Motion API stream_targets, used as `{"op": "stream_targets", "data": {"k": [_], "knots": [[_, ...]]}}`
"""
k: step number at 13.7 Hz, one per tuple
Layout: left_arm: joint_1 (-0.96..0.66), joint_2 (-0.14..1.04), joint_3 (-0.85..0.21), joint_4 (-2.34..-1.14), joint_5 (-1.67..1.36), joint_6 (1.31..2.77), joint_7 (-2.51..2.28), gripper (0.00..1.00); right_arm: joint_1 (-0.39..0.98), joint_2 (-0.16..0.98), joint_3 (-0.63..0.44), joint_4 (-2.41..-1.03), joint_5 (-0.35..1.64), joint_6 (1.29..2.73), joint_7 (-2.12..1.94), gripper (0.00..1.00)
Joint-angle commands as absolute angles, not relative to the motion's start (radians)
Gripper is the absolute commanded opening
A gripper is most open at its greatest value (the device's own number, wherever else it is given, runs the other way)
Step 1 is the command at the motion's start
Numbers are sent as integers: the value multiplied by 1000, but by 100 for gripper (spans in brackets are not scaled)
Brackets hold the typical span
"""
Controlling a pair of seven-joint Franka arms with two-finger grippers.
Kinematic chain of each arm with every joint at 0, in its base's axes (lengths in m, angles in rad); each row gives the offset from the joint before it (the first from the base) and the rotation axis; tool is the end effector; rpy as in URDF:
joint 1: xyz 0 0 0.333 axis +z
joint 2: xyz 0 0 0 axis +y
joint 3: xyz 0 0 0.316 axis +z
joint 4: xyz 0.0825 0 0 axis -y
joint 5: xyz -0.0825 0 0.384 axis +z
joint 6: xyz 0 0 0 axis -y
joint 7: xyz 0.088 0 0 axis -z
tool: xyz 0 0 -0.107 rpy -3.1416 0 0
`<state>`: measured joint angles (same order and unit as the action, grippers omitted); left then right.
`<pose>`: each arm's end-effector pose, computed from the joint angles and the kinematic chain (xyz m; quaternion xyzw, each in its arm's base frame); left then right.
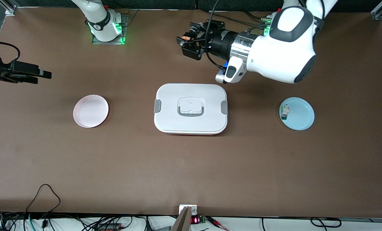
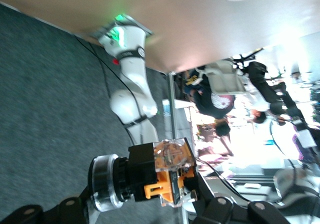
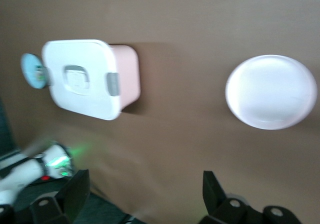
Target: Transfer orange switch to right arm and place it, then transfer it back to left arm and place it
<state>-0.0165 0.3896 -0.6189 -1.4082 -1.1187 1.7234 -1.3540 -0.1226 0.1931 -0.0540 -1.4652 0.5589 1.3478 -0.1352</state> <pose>0.5340 -0.3994 0.5829 0.6989 0.3651 -0.5164 0.3341 0.5869 -0.0350 0.5654 -0.9512 0.0013 0.1050 0.2900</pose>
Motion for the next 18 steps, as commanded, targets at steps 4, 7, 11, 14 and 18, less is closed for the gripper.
{"op": "stream_targets", "data": {"k": [4,7,11,14,18], "knots": [[-61,452,-618,-1391,-1305,1905,-1385,1,-123,210,-46,-1551,860,1341,-147,100],[-116,485,-617,-1382,-1328,2021,-1387,1,-86,201,-41,-1582,962,1348,-150,100],[-159,497,-615,-1382,-1336,2121,-1385,1,-34,186,-41,-1707,1201,1440,-150,100],[-158,495,-614,-1382,-1335,2121,-1385,1,11,170,-40,-1750,1241,1483,-150,100],[-158,497,-612,-1381,-1336,2121,-1385,1,63,158,-41,-1799,1328,1500,-164,100]]}}
